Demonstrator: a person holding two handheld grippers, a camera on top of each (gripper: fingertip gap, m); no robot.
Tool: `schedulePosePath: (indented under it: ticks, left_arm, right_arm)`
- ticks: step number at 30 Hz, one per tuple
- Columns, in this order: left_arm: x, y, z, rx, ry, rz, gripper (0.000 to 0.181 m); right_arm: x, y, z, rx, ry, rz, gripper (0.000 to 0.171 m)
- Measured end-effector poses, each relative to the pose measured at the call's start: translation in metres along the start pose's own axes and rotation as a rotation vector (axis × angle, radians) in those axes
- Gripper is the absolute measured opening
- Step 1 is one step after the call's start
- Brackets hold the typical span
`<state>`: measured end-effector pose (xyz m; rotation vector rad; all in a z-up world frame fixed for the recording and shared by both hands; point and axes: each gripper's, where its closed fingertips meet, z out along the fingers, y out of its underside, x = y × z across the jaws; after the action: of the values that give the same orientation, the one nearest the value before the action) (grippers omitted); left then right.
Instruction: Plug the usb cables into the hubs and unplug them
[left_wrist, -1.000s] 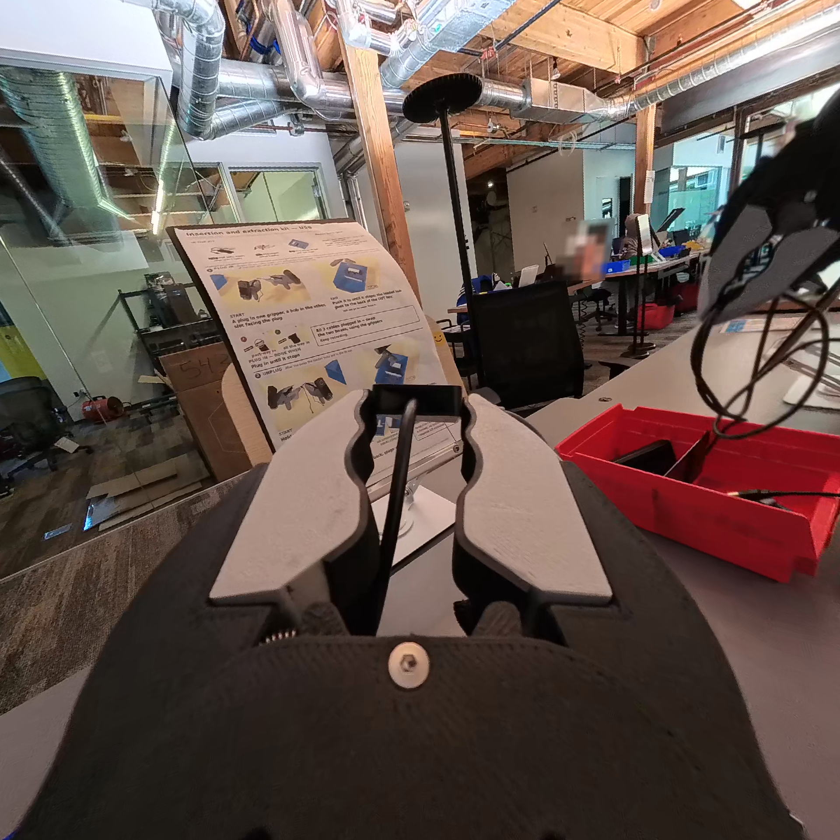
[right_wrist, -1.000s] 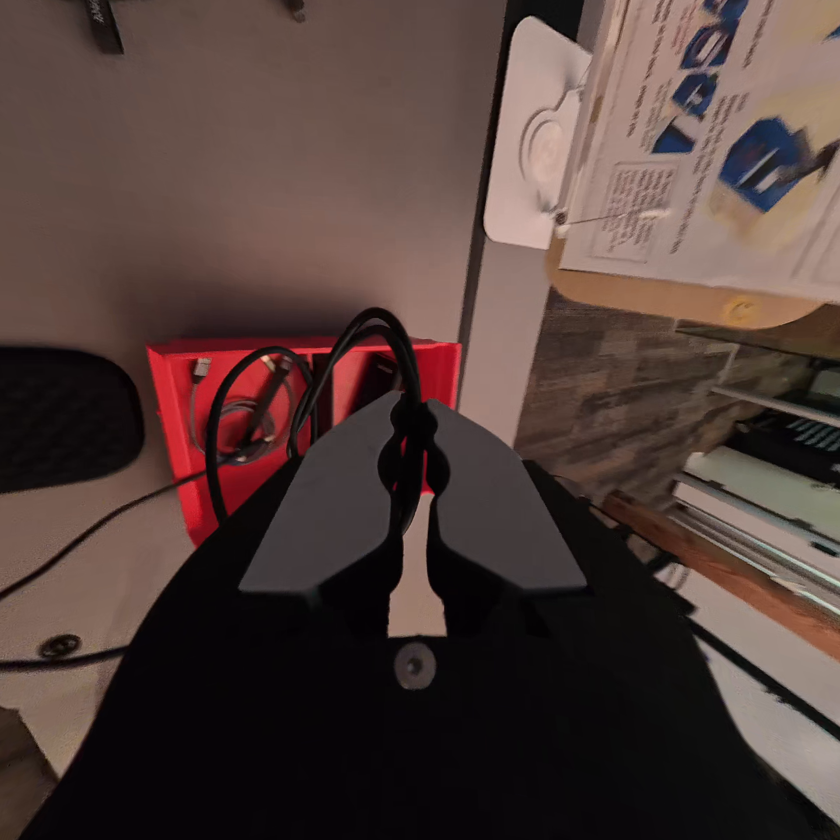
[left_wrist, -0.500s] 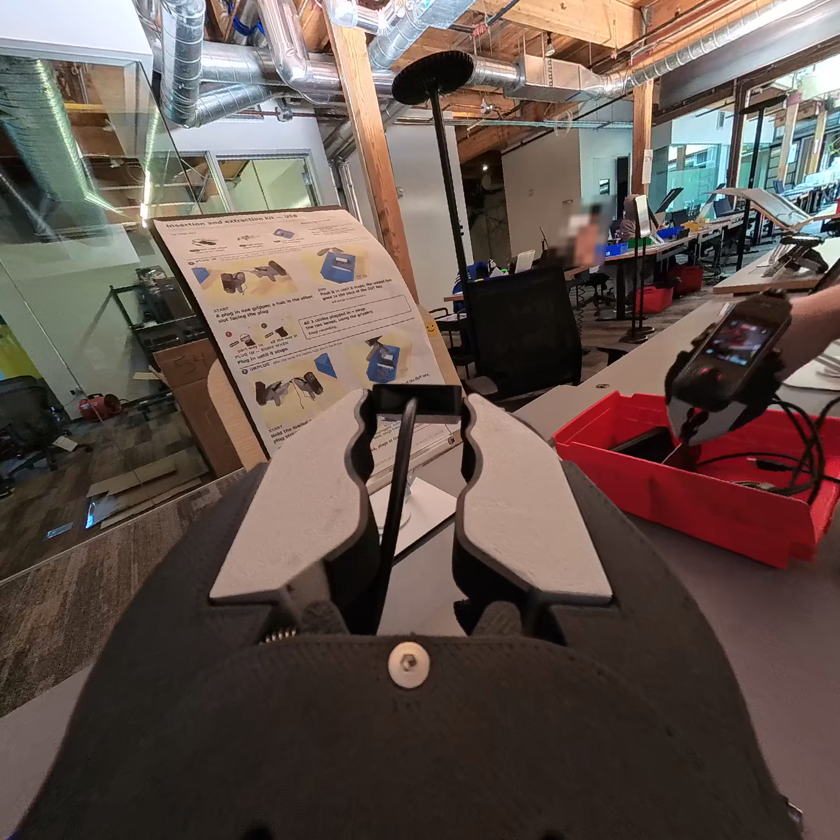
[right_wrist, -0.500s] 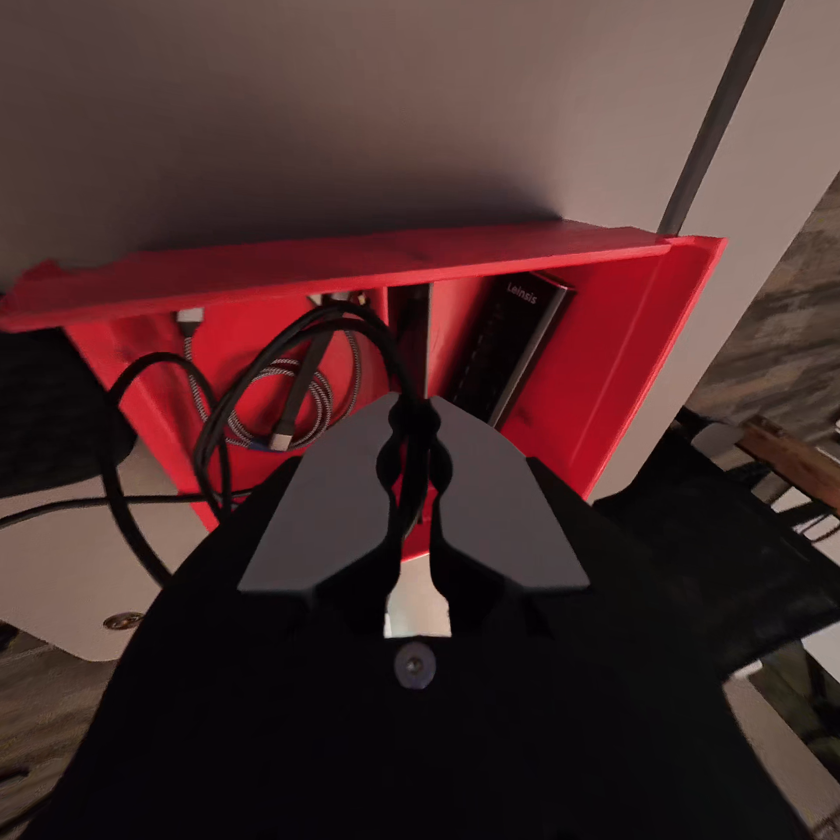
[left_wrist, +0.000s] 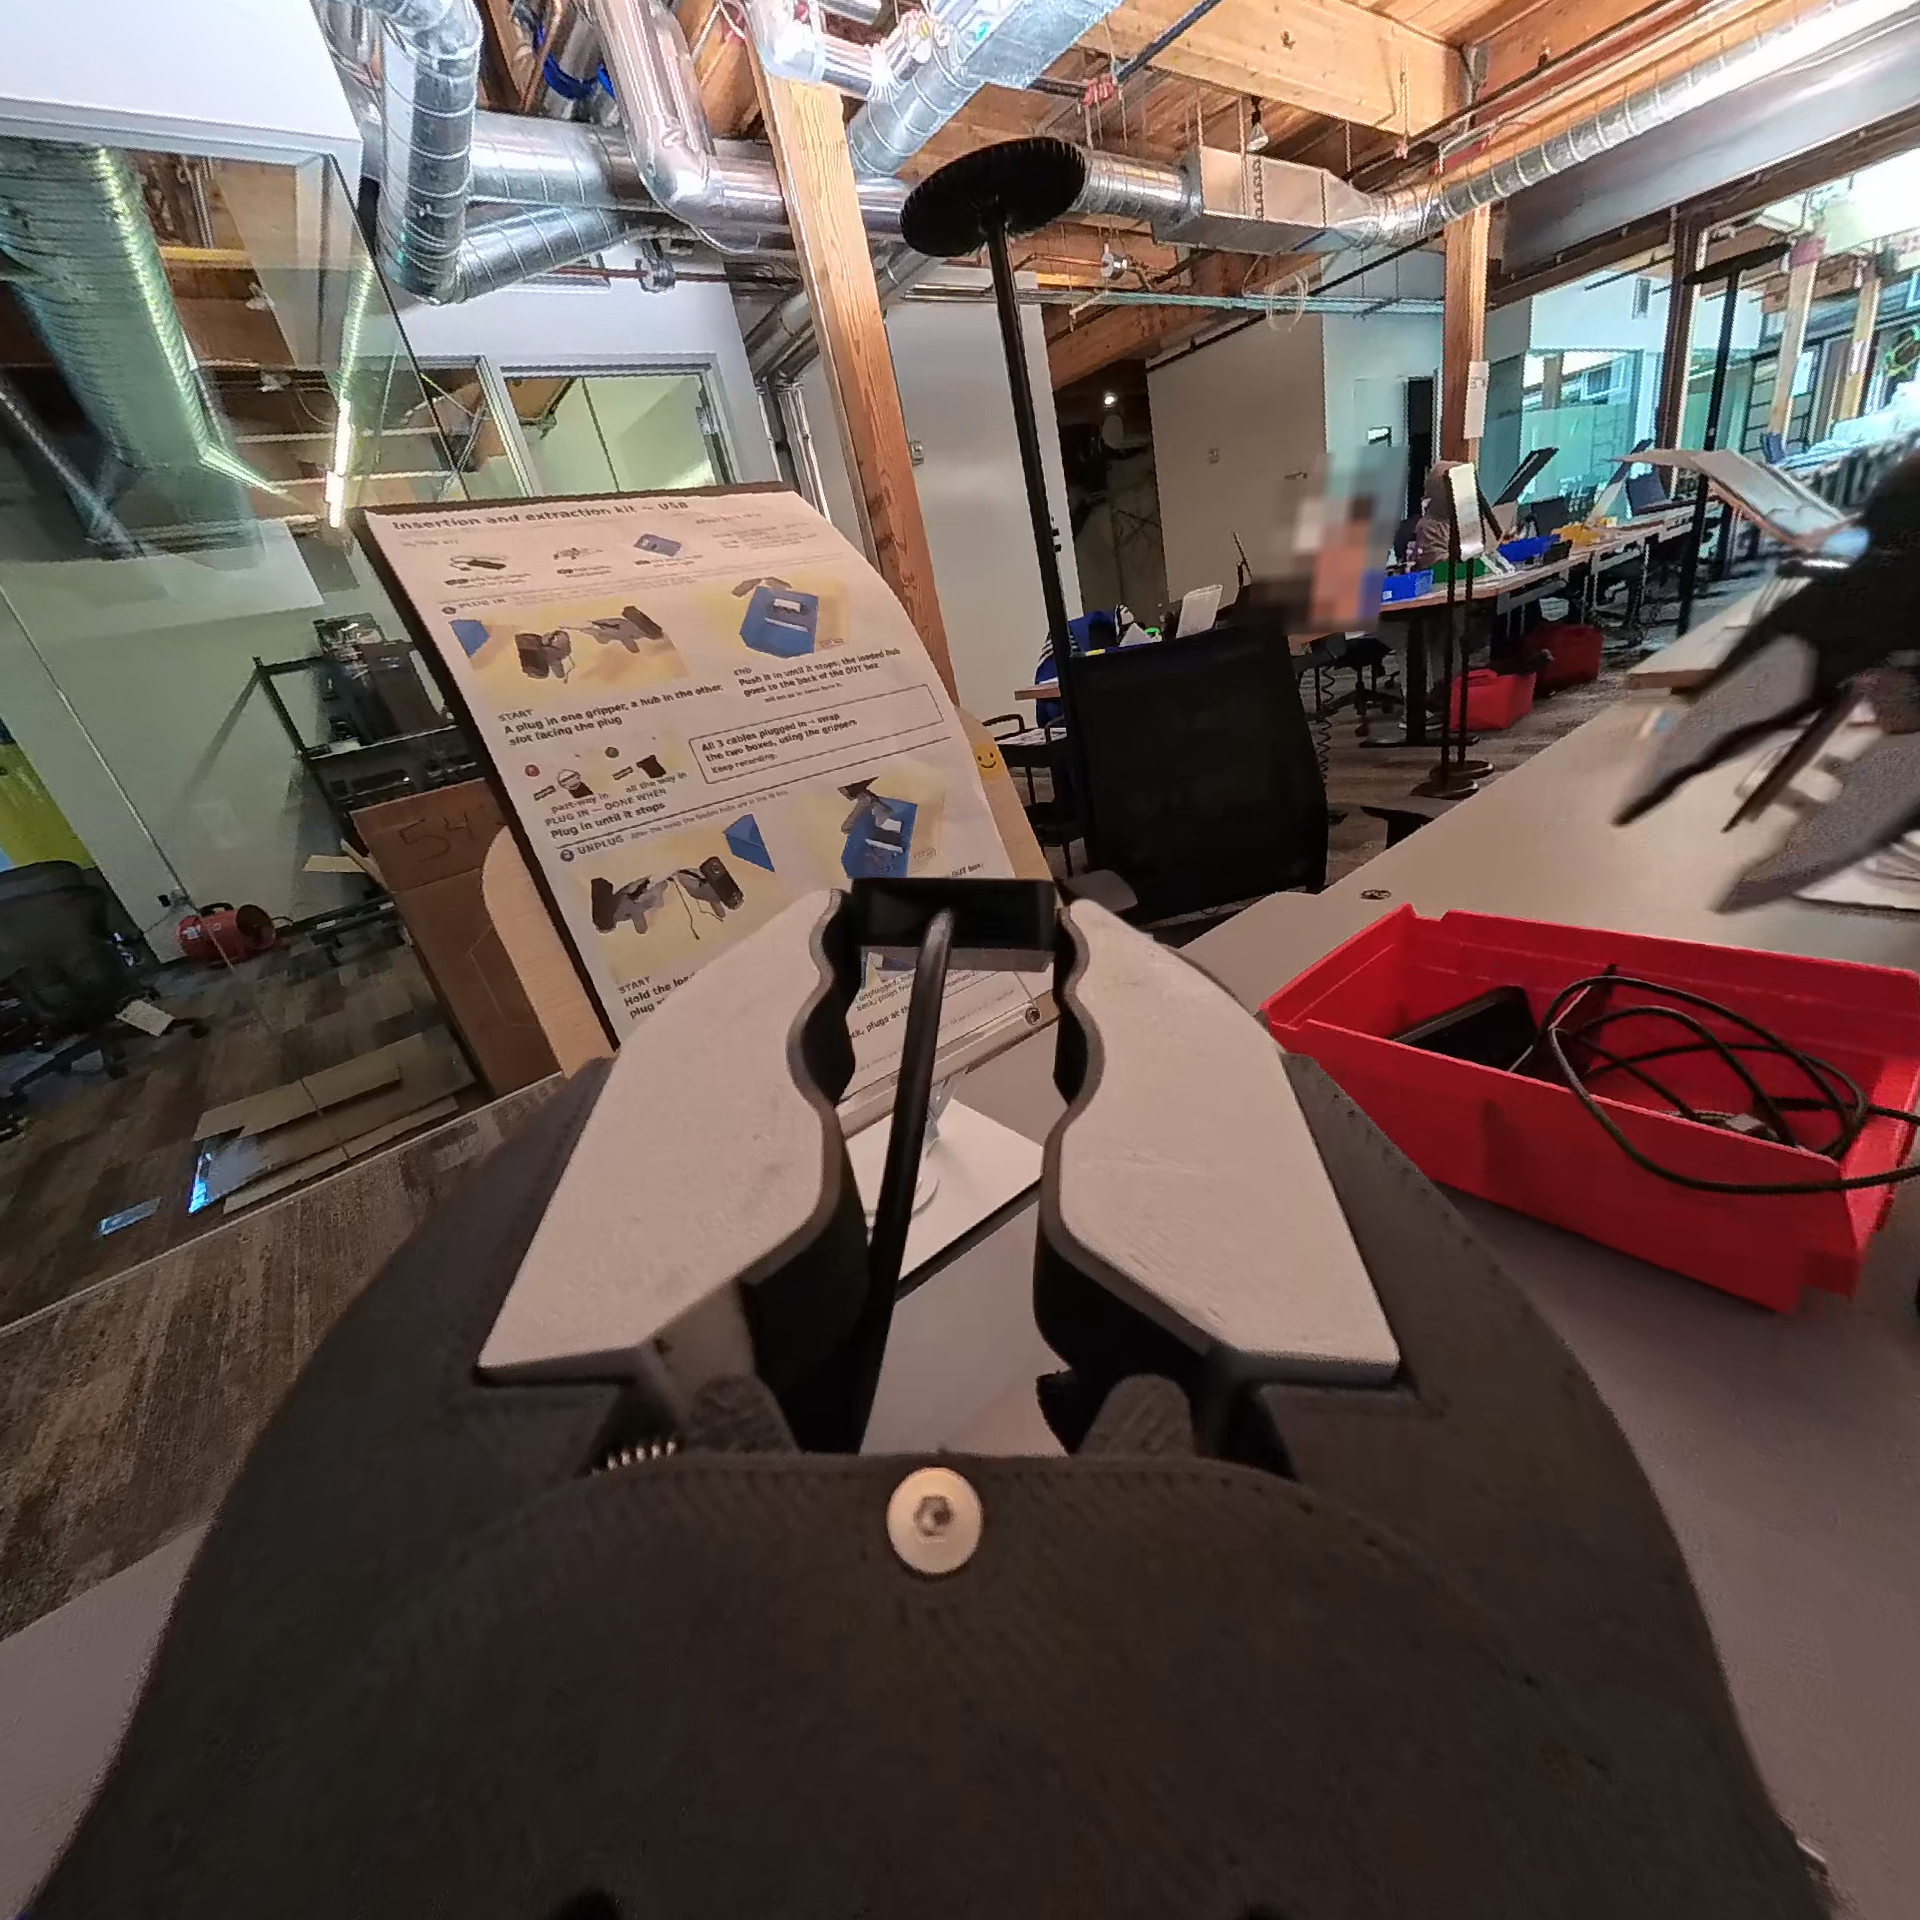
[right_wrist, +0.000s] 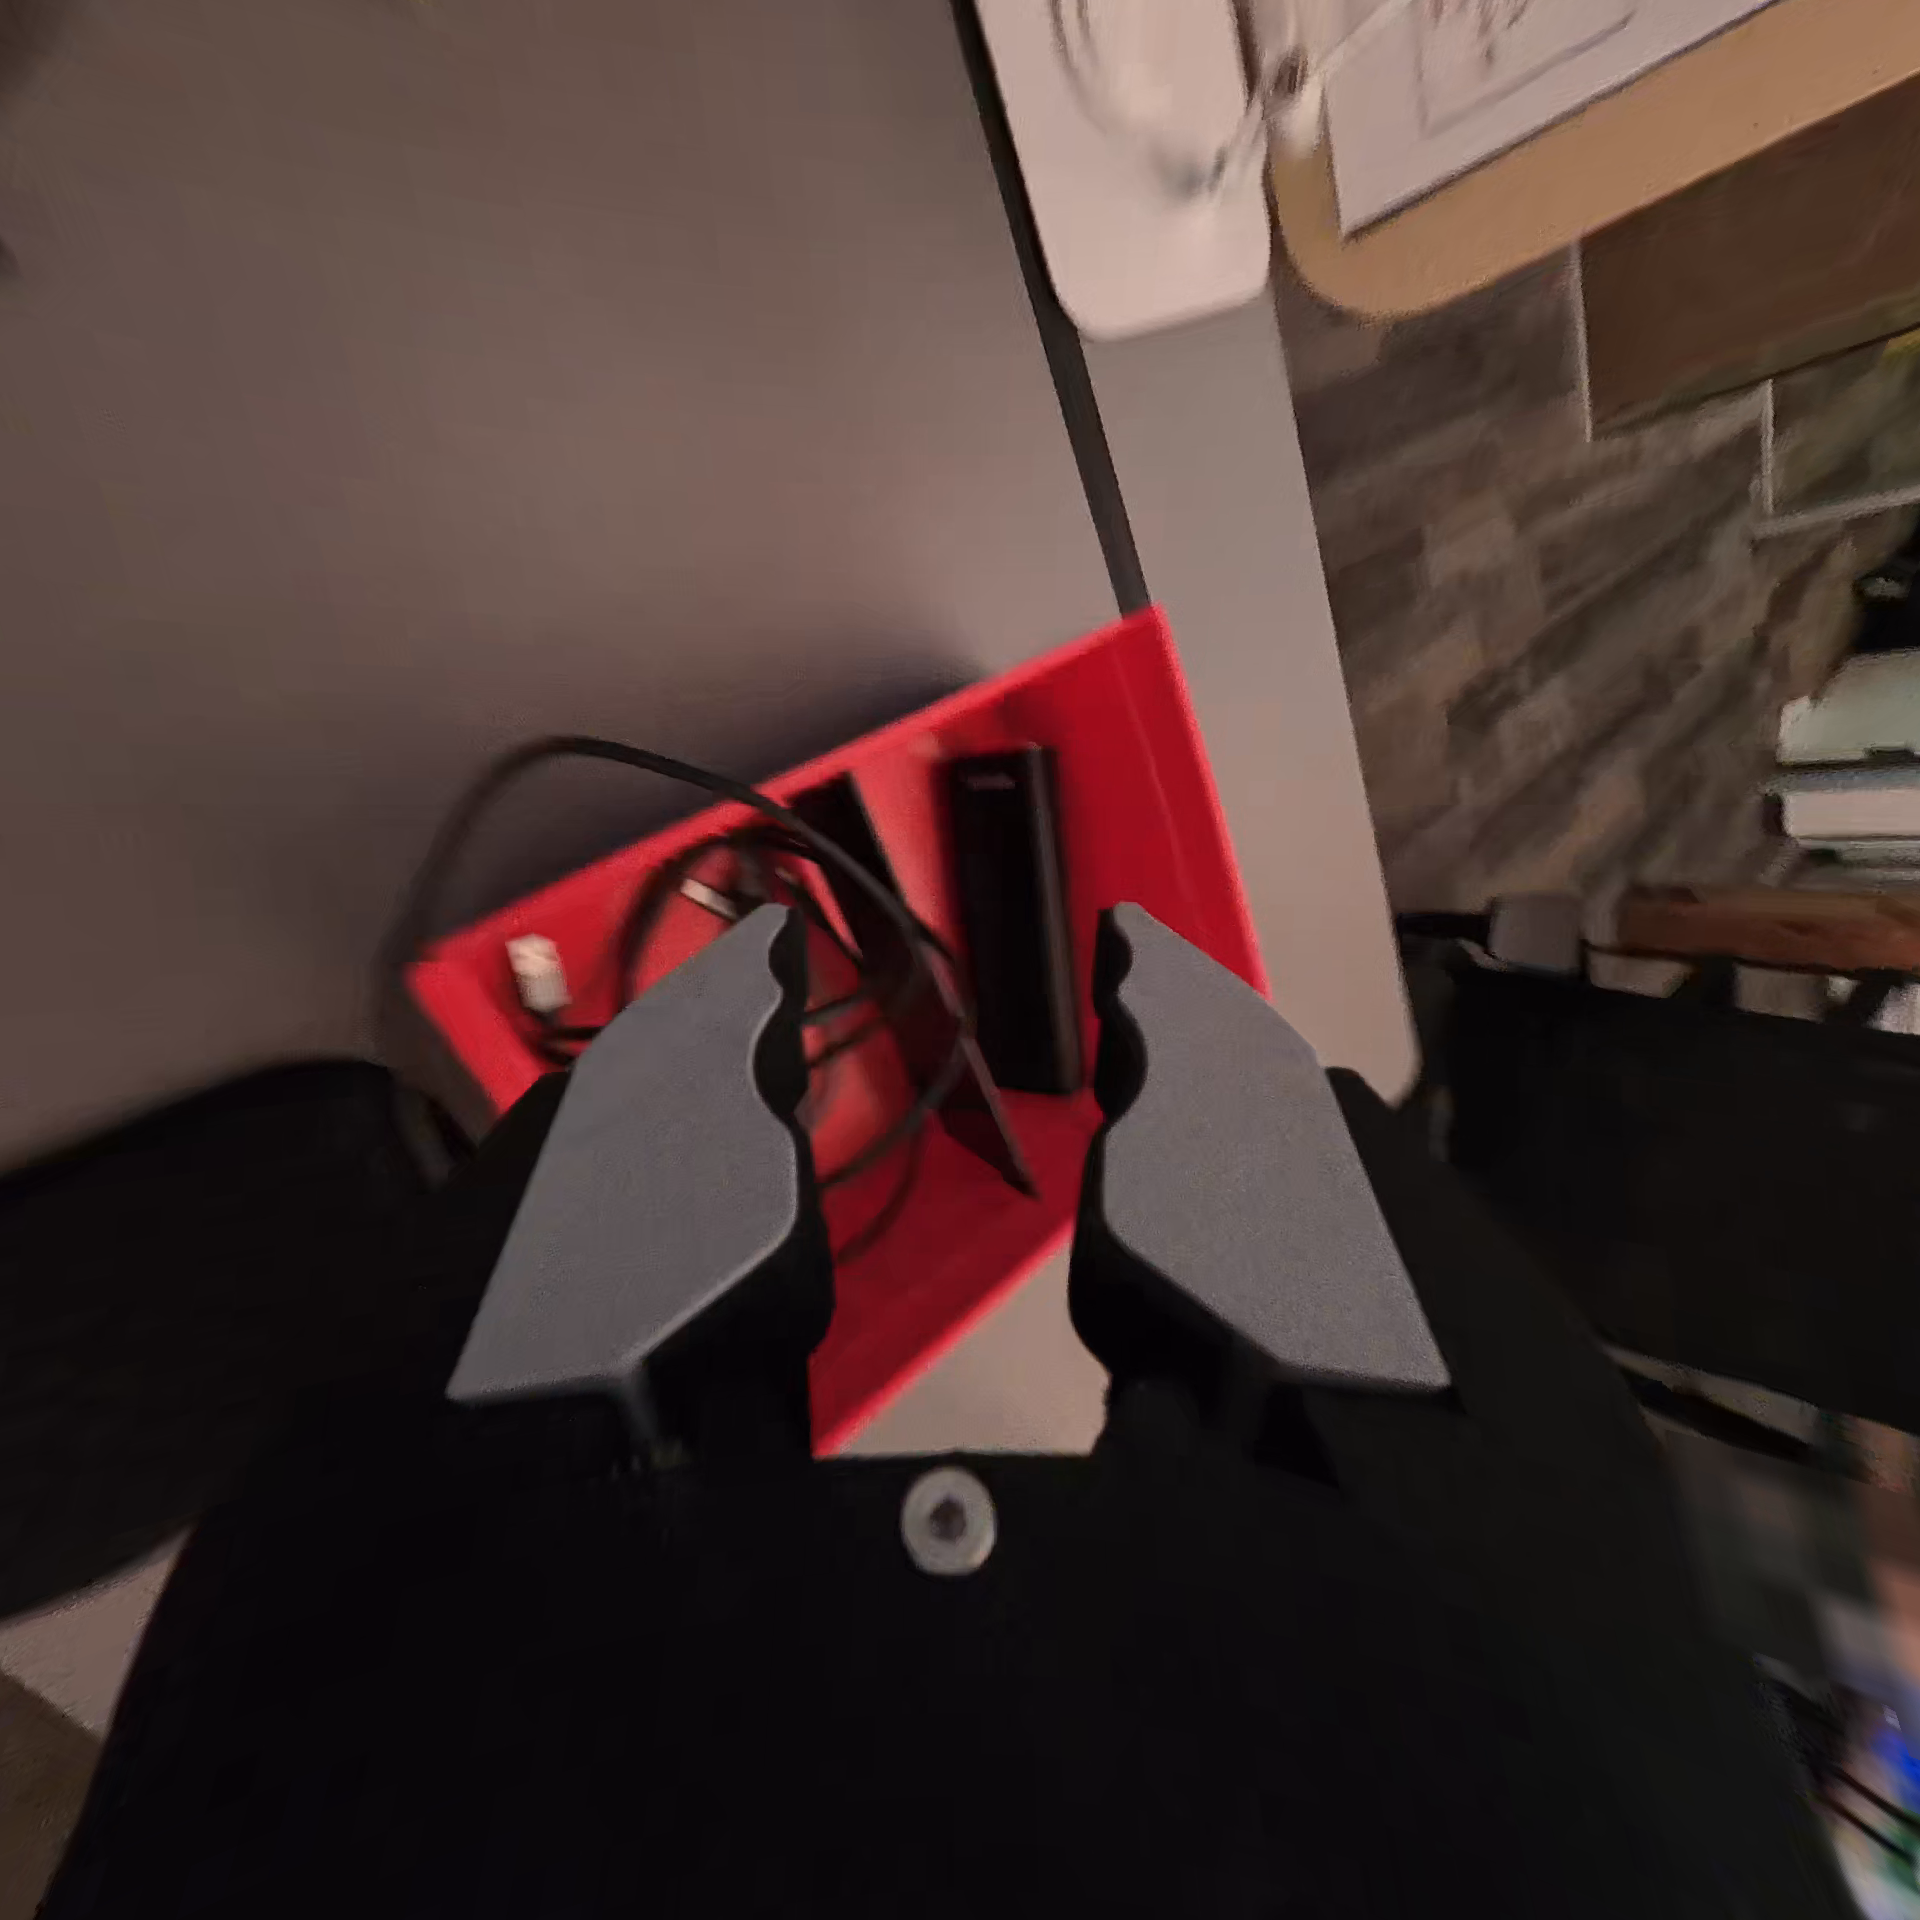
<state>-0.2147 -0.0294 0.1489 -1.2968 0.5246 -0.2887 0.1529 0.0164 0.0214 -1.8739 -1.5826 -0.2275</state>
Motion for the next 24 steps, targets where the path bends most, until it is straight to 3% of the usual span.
schedulePosePath:
  ticks: [1, 4, 9, 11, 13, 15, 19, 24]
  left_arm:
    - [0.000, -0.001, 0.000, 0.002, 0.002, -0.004, 0.035]
    - [0.002, -0.001, 0.001, 0.001, 0.008, -0.007, 0.035]
    - [0.007, -0.001, 0.002, -0.007, 0.008, 0.017, 0.035]
    - [0.009, -0.001, 0.002, -0.012, 0.008, 0.022, 0.035]
    - [0.010, 0.000, 0.002, -0.016, 0.006, 0.025, 0.035]
    - [0.010, 0.001, 0.002, -0.021, 0.004, 0.028, 0.035]
    - [0.010, 0.001, 0.003, -0.021, 0.004, 0.030, 0.035]
    - [0.012, 0.005, 0.007, -0.038, 0.009, 0.037, 0.035]
  right_arm:
    - [-0.015, 0.002, -0.012, 0.078, 0.003, 0.040, 0.059]
    - [-0.070, 0.020, -0.022, 0.248, 0.025, 0.081, 0.064]
    - [-0.143, 0.051, 0.024, 0.250, -0.051, 0.140, 0.050]
    - [-0.144, 0.061, 0.046, 0.201, -0.049, 0.188, 0.033]
    - [-0.145, 0.069, 0.062, 0.153, -0.122, 0.236, 0.005]
    - [-0.146, 0.065, 0.061, 0.168, -0.216, 0.290, 0.004]
    - [-0.108, 0.068, 0.035, 0.155, -0.120, 0.304, 0.003]
    - [-0.091, 0.118, 0.033, -0.204, -0.099, 0.082, 0.003]
